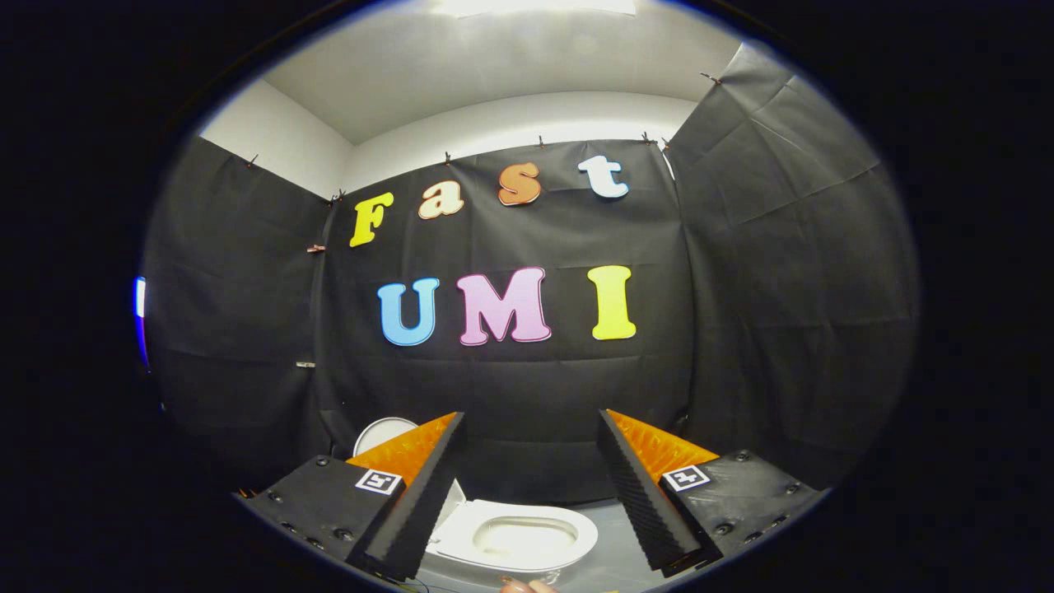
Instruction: Open the toilet lid.
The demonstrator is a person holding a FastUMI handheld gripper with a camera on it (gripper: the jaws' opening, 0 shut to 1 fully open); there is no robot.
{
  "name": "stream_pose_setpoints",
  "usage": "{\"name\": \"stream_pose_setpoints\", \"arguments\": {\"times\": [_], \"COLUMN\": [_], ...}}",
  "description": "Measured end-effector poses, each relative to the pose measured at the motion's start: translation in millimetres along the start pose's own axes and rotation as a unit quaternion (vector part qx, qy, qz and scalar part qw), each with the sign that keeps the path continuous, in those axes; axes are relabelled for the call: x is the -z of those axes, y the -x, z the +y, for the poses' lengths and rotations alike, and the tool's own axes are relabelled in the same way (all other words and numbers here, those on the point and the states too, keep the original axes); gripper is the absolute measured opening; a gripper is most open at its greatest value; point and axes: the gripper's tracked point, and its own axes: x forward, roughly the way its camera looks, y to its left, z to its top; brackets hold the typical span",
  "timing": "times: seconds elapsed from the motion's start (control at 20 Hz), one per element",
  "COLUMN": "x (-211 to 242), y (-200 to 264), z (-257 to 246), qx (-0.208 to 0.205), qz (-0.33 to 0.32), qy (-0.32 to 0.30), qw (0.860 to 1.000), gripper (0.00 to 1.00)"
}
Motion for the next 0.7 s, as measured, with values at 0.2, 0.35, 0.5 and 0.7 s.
{"name": "stream_pose_setpoints", "arguments": {"times": [0.2, 0.35, 0.5, 0.7], "x": [-0.7, -0.4, 1.4, 4.2], "y": [0.2, 0.6, -0.3, -1.1], "z": [2.8, 2.1, 1.6, 0.3], "qx": [-0.005, -0.004, -0.002, 0.000], "qz": [-0.004, -0.005, -0.001, 0.002], "qy": [0.001, 0.001, -0.004, -0.006], "qw": [1.000, 1.000, 1.000, 1.000], "gripper": [0.99, 0.99, 0.99, 0.99]}}
